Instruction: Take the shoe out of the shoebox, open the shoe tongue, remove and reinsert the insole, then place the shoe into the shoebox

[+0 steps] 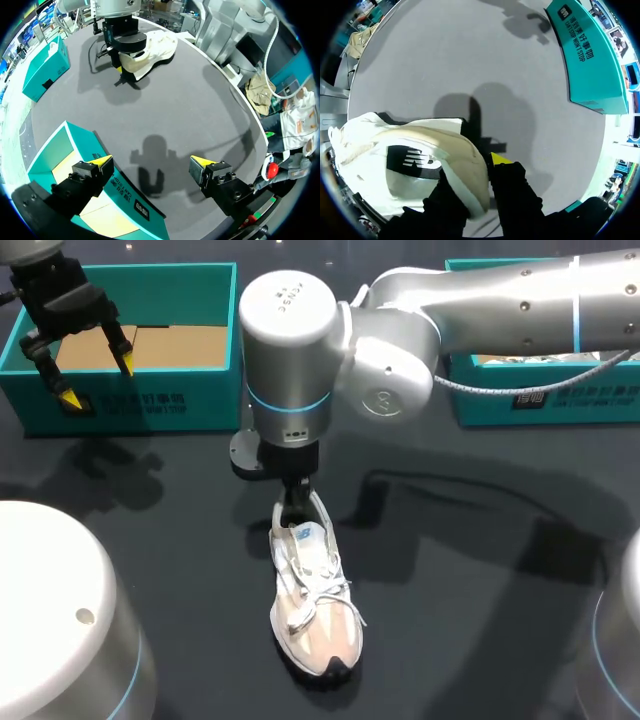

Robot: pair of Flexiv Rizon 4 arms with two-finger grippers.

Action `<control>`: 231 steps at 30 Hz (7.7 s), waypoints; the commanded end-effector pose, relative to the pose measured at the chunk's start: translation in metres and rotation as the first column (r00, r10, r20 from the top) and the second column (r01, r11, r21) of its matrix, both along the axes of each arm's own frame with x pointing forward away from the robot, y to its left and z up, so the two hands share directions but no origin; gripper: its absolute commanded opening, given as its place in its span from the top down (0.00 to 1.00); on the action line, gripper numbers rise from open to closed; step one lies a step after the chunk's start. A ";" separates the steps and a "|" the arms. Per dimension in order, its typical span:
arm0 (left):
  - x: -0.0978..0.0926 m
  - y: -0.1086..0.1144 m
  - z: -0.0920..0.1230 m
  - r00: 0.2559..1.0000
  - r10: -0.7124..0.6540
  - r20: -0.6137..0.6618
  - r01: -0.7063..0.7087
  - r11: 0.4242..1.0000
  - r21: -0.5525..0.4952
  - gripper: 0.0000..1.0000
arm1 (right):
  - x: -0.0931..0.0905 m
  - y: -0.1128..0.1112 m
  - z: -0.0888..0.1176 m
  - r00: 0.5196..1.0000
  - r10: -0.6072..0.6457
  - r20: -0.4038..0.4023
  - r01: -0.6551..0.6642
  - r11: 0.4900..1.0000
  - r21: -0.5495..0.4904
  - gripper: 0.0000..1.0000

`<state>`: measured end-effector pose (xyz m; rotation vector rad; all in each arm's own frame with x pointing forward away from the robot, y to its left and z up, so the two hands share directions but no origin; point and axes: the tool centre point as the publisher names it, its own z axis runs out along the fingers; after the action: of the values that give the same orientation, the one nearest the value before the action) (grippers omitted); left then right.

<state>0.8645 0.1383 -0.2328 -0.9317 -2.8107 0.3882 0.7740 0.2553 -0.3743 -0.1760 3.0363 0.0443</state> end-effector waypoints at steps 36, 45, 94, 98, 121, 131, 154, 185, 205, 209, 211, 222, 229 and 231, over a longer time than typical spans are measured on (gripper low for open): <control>0.000 0.000 0.000 1.000 -0.001 0.001 0.001 1.000 0.002 0.00 | 0.079 -0.192 0.225 0.995 -0.053 0.084 0.061 0.995 -0.085 1.00; 0.000 0.000 0.000 1.000 -0.001 0.001 0.001 1.000 0.002 0.00 | 0.079 -0.192 0.225 0.995 -0.053 0.084 0.061 0.995 -0.085 1.00; 0.000 0.000 0.000 1.000 -0.001 0.001 0.001 1.000 0.002 0.00 | 0.304 -0.417 0.310 0.969 -0.064 0.239 0.125 0.960 -0.249 1.00; 0.000 0.000 0.000 1.000 -0.001 0.001 0.001 1.000 0.002 0.00 | 0.332 -0.441 0.310 0.967 -0.017 0.255 0.080 0.967 -0.240 1.00; 0.000 0.000 0.000 1.000 -0.001 0.001 0.001 1.000 0.002 0.00 | 0.400 -0.509 0.253 0.965 -0.157 0.209 0.196 0.964 -0.180 1.00; 0.000 0.000 0.000 1.000 -0.001 0.001 0.001 1.000 0.002 0.00 | 0.380 -0.539 0.236 0.756 -0.622 0.204 0.650 0.749 -0.128 1.00; 0.000 0.000 0.000 1.000 -0.001 0.001 0.001 1.000 0.002 0.00 | 0.380 -0.560 0.223 0.272 -0.939 0.210 0.962 0.270 -0.035 1.00; 0.000 0.000 0.000 1.000 -0.001 0.001 0.001 1.000 0.002 0.00 | 0.374 -0.562 0.177 0.034 -0.970 0.241 0.998 0.044 0.038 1.00; 0.000 0.000 0.000 1.000 -0.001 0.001 0.001 1.000 0.002 0.00 | 0.370 -0.563 0.162 -0.022 -0.971 0.237 0.997 -0.005 0.073 1.00; 0.000 0.000 0.000 1.000 -0.001 0.001 0.001 1.000 0.002 0.00 | 0.372 -0.570 0.153 -0.063 -0.973 0.220 0.996 -0.048 0.075 1.00; 0.000 0.000 0.000 1.000 -0.001 0.001 0.001 1.000 0.002 0.00 | 0.373 -0.574 0.147 -0.083 -0.976 0.202 0.995 -0.069 0.076 1.00; 0.000 0.000 0.000 1.000 -0.001 0.001 0.001 1.000 0.002 0.00 | 0.374 -0.590 0.144 -0.153 -0.972 0.178 0.987 -0.141 0.080 1.00; 0.000 0.000 0.000 1.000 -0.001 0.001 0.001 1.000 0.002 0.00 | 0.378 -0.595 0.133 -0.203 -0.961 0.189 0.979 -0.193 0.070 1.00; 0.000 0.000 0.000 1.000 -0.001 0.001 0.001 1.000 0.002 0.00 | 0.378 -0.597 0.128 -0.213 -0.959 0.185 0.977 -0.203 0.071 1.00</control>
<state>0.8645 0.1383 -0.2328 -0.9316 -2.8106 0.3882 1.1440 -0.3403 -0.2404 2.1205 1.9334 -0.2386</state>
